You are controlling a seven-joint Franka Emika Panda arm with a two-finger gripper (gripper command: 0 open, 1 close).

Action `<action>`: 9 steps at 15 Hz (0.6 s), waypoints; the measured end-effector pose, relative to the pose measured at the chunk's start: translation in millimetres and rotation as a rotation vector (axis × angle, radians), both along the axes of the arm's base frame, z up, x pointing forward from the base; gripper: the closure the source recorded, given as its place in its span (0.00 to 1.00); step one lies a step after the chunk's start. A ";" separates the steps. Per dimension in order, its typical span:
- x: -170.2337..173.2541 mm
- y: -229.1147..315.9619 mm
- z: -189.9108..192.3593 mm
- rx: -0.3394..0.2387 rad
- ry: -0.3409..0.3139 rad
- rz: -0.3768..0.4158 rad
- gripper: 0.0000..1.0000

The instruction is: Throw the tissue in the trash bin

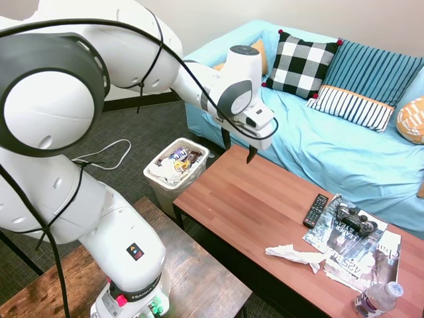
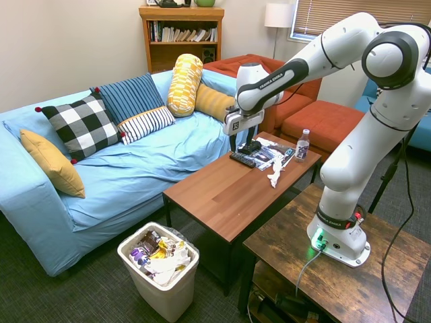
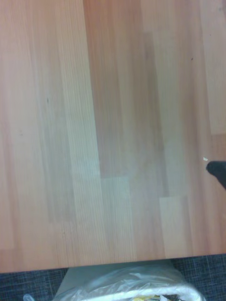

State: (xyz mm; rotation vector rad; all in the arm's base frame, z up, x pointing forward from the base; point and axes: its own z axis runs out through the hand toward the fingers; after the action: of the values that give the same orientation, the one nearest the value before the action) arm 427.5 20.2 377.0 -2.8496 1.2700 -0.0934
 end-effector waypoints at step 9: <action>39.9 -86.8 -8.9 0.046 -0.025 -0.265 0.00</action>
State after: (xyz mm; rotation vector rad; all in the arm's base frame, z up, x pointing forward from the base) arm 467.4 -66.6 368.0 -2.6177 1.6143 -0.1020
